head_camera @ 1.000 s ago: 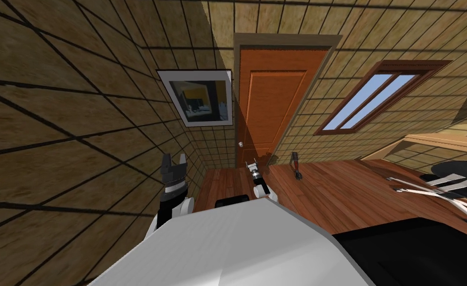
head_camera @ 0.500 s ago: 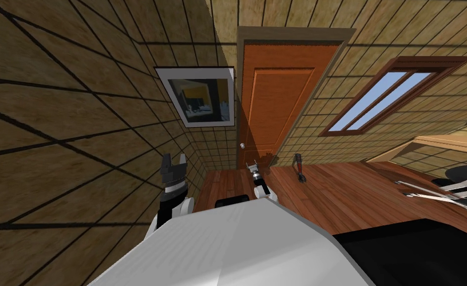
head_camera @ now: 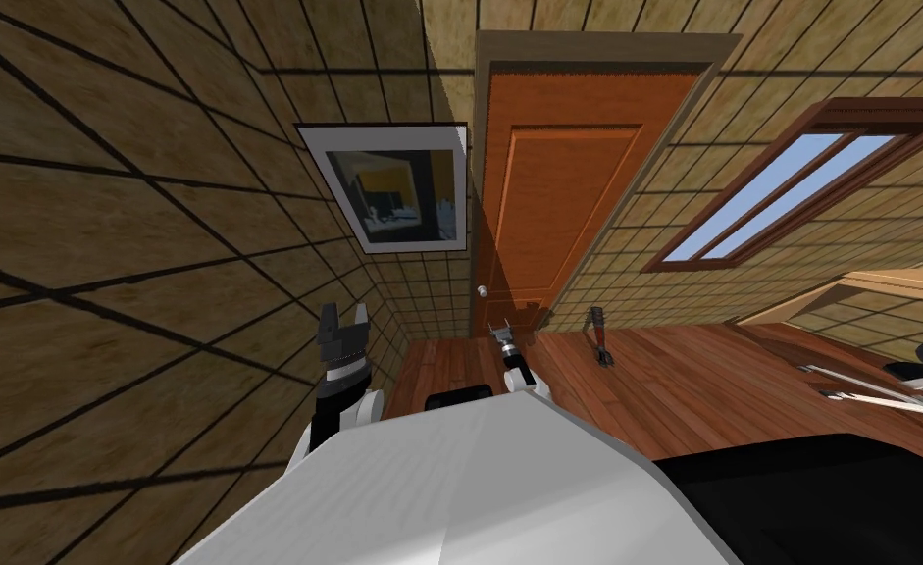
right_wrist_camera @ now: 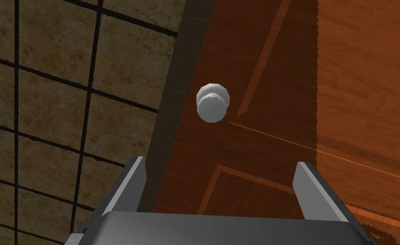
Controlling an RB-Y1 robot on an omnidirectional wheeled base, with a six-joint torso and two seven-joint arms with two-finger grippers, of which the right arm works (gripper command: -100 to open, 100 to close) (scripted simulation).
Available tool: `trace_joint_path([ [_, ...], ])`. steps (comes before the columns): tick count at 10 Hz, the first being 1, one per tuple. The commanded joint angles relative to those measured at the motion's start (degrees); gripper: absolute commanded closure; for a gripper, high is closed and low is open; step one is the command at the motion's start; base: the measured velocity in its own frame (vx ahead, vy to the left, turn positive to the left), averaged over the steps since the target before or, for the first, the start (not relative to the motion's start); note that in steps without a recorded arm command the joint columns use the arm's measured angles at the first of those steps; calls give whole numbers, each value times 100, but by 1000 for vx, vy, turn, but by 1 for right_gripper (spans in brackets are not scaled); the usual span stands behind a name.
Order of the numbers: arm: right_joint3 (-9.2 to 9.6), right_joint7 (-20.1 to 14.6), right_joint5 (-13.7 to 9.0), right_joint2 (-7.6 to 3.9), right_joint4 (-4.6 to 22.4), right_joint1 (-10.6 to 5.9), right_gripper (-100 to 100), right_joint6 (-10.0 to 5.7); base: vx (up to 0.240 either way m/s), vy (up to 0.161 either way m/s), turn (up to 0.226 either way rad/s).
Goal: Pull the door open
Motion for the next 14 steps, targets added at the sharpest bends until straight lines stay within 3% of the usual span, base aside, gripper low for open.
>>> trace_joint_path([
  [1, 32, -208, -81, -28, 178, -59, -100, -60, 109, 18, 12],
  [14, 265, -1636, -656, -262, 1488, -496, -100, -500, 110, 16, 11],
])
